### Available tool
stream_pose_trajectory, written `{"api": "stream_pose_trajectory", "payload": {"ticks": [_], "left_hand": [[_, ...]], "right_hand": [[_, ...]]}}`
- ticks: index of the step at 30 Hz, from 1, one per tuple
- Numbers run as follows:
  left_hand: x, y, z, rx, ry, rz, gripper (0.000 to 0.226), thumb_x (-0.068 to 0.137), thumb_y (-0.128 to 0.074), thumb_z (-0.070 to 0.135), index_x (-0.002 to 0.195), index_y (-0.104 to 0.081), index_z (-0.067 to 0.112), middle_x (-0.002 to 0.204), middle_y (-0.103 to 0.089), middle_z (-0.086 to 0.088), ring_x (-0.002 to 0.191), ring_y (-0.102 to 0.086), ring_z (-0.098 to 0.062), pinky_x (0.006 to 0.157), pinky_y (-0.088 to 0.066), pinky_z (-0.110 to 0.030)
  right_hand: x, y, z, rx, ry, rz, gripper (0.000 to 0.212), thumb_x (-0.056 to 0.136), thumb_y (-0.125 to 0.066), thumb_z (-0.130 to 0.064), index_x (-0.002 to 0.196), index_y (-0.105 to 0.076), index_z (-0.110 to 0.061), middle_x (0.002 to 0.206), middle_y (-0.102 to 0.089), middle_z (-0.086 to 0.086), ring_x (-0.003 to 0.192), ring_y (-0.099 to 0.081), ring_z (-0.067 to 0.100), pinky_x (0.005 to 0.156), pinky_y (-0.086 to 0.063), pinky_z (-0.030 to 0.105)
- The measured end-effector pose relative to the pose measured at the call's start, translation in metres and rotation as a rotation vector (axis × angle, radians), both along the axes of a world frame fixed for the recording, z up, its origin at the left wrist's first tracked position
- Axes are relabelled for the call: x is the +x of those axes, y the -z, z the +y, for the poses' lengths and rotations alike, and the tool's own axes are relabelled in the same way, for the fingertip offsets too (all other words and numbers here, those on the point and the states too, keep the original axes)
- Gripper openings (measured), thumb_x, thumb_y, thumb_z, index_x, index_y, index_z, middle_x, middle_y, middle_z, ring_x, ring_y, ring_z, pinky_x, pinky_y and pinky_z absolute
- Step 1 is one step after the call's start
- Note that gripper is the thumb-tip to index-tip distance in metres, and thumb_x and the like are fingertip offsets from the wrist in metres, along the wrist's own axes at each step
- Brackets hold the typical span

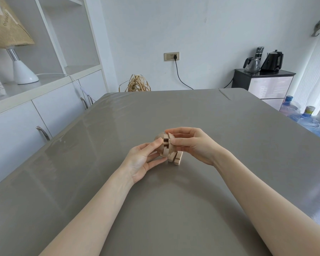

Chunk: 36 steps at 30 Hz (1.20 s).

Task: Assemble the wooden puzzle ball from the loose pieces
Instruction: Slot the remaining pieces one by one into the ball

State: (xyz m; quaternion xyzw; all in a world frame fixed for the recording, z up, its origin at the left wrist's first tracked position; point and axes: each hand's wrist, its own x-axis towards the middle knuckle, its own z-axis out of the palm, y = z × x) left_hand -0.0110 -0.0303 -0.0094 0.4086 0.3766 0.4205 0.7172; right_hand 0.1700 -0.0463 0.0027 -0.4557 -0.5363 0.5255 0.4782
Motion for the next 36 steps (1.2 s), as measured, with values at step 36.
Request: {"api": "stream_pose_trajectory", "payload": {"ticks": [36], "left_hand": [[0.004, 0.003, 0.002, 0.124, -0.137, -0.163, 0.026, 0.068, -0.071, 0.025, 0.085, -0.065, 0.007, 0.101, -0.072, -0.012, 0.100, -0.069, -0.017, 0.084, -0.056, -0.035]], "right_hand": [[-0.004, -0.005, -0.001, -0.036, 0.003, 0.046, 0.054, 0.065, -0.071, -0.018, 0.117, -0.059, -0.022, 0.109, -0.066, 0.012, 0.098, -0.061, 0.017, 0.089, -0.045, 0.028]]}}
